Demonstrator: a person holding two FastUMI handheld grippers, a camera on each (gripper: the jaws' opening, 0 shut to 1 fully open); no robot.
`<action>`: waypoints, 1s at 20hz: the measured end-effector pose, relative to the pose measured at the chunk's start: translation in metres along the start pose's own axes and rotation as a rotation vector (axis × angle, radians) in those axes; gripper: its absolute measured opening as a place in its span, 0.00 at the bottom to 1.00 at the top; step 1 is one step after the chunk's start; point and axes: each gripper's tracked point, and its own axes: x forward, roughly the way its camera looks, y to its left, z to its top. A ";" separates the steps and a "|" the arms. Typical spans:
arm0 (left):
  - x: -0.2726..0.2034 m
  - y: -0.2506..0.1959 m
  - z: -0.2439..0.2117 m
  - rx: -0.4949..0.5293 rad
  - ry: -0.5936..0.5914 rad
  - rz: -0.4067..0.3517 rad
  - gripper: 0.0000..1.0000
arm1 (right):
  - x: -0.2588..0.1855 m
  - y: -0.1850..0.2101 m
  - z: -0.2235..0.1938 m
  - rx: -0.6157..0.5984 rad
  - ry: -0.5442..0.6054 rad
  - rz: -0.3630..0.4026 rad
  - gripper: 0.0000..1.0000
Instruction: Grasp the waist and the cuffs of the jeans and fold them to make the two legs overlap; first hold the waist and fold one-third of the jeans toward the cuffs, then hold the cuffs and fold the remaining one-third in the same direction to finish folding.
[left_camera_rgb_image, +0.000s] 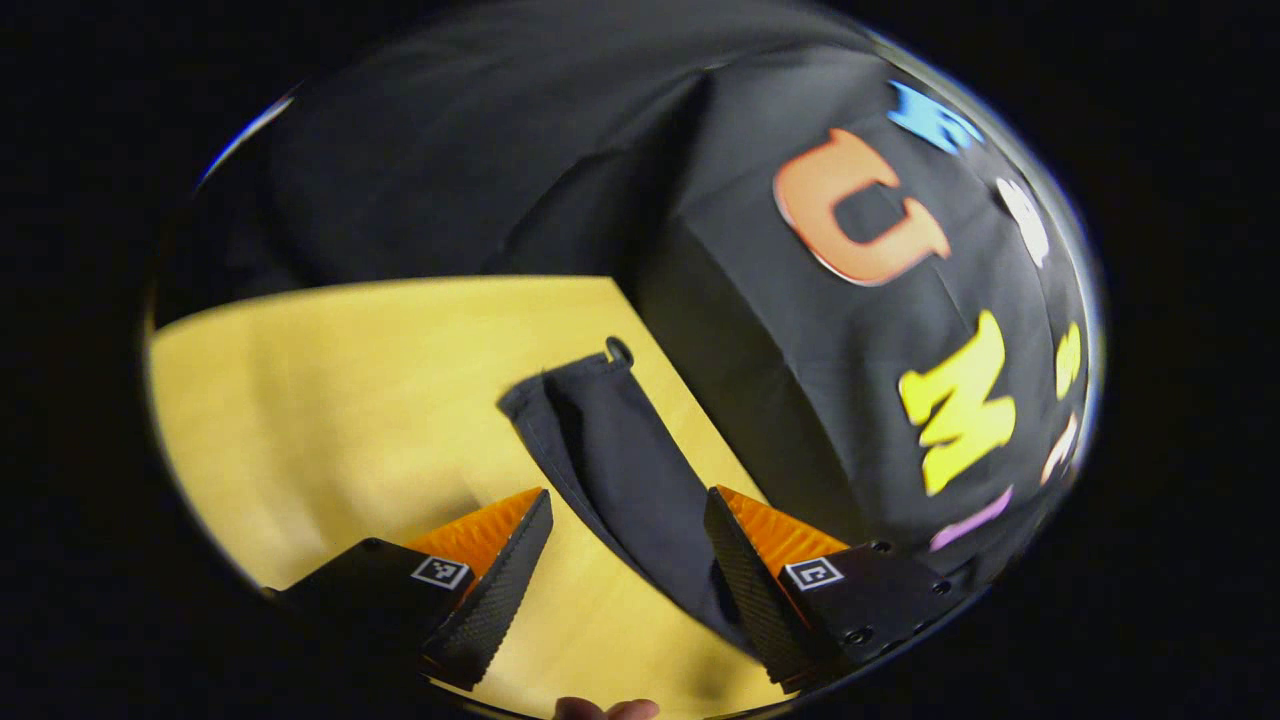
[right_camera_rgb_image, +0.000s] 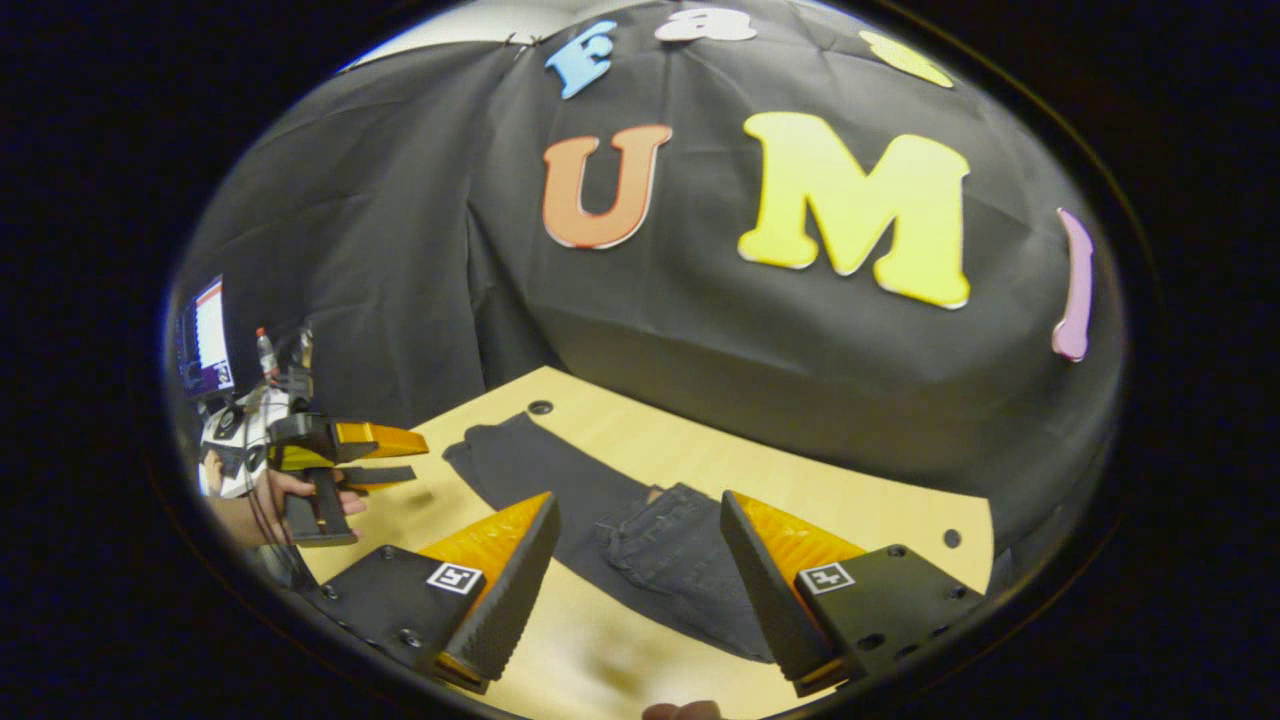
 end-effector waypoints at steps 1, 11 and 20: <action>0.010 0.008 0.005 -0.057 0.019 0.010 0.99 | -0.014 -0.019 0.004 -0.004 -0.007 -0.044 0.99; 0.078 0.030 0.050 -0.257 0.057 0.062 0.98 | -0.055 -0.092 -0.023 0.104 0.055 -0.260 0.99; 0.115 0.027 0.052 -0.237 0.024 0.018 0.70 | -0.060 -0.098 -0.029 0.147 0.066 -0.324 0.99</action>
